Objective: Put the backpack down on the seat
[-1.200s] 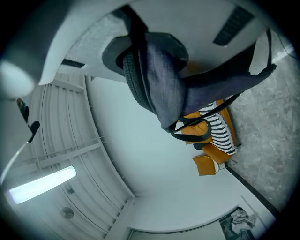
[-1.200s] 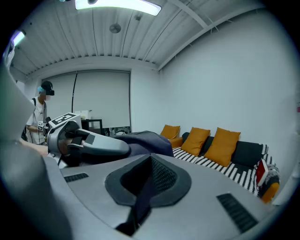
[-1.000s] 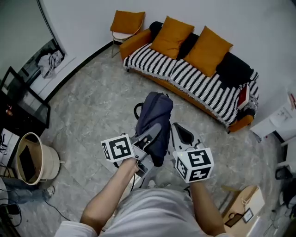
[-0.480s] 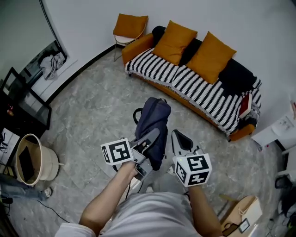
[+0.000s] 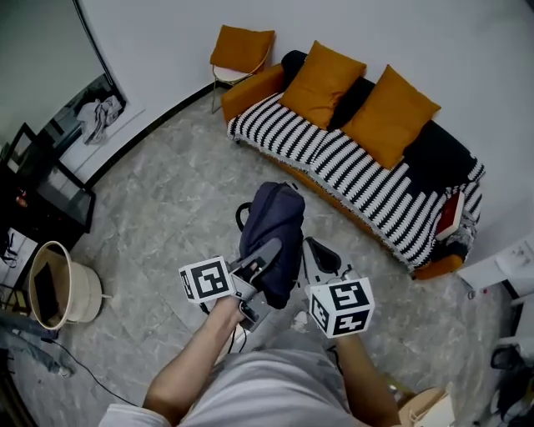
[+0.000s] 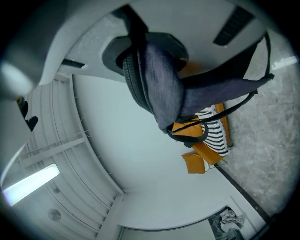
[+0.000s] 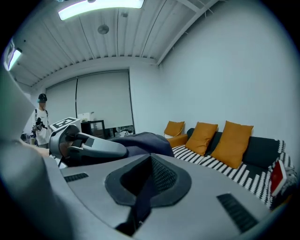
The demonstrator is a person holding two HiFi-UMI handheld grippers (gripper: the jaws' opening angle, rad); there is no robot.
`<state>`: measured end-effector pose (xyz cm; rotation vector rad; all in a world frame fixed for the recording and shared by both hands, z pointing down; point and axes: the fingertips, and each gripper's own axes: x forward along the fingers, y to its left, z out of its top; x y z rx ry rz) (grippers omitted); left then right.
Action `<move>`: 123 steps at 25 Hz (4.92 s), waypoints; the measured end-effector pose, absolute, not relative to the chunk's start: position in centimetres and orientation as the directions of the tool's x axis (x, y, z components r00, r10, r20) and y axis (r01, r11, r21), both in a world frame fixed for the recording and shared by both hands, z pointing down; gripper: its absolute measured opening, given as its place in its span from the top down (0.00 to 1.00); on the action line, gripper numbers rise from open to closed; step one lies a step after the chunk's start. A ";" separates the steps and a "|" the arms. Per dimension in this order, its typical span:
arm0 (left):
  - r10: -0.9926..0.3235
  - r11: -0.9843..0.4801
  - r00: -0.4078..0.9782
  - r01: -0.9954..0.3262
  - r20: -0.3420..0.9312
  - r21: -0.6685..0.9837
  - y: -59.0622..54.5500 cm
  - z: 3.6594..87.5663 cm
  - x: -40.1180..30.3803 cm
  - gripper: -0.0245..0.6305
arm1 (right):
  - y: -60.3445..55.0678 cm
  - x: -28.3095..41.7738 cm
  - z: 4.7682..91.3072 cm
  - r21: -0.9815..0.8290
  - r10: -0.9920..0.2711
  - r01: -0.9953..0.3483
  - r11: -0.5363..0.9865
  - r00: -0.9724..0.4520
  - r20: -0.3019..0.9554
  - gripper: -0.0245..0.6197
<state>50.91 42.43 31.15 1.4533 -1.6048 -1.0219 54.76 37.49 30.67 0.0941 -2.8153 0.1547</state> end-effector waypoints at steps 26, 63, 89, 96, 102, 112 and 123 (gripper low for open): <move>-0.986 0.099 -0.165 -0.426 0.030 0.899 27.1 29.8 46.9 0.95 | 22.0 50.3 29.4 -0.126 0.030 -0.008 0.992 -0.955 0.294 0.96; -0.999 0.032 -0.043 -0.368 0.017 0.929 24.7 31.5 14.5 0.95 | 19.1 19.5 29.9 -0.059 -0.117 -0.150 0.987 -0.917 0.382 0.96; -0.996 0.084 -0.013 -0.360 0.084 0.929 16.4 35.2 3.3 0.95 | 10.2 7.9 32.5 -0.094 -0.123 -0.169 0.981 -0.920 0.373 0.96; -0.993 0.122 -0.053 -0.342 0.110 0.932 11.3 36.5 -0.4 0.95 | 4.5 3.9 33.8 -0.120 -0.077 -0.133 0.984 -0.918 0.390 0.96; -0.987 0.156 -0.091 -0.334 0.133 0.930 7.6 37.4 -3.5 0.95 | 0.3 1.1 34.7 -0.139 -0.041 -0.106 0.985 -0.914 0.403 0.96; -0.984 0.178 -0.058 -0.358 0.169 0.917 2.4 37.8 -6.3 0.95 | -5.2 -1.1 34.9 -0.174 -0.020 -0.092 0.980 -0.927 0.374 0.96; -0.969 0.153 0.106 -0.444 0.221 0.883 -2.2 40.0 -8.6 0.95 | -9.0 -3.0 37.3 -0.187 -0.090 -0.173 0.967 -0.918 0.385 0.96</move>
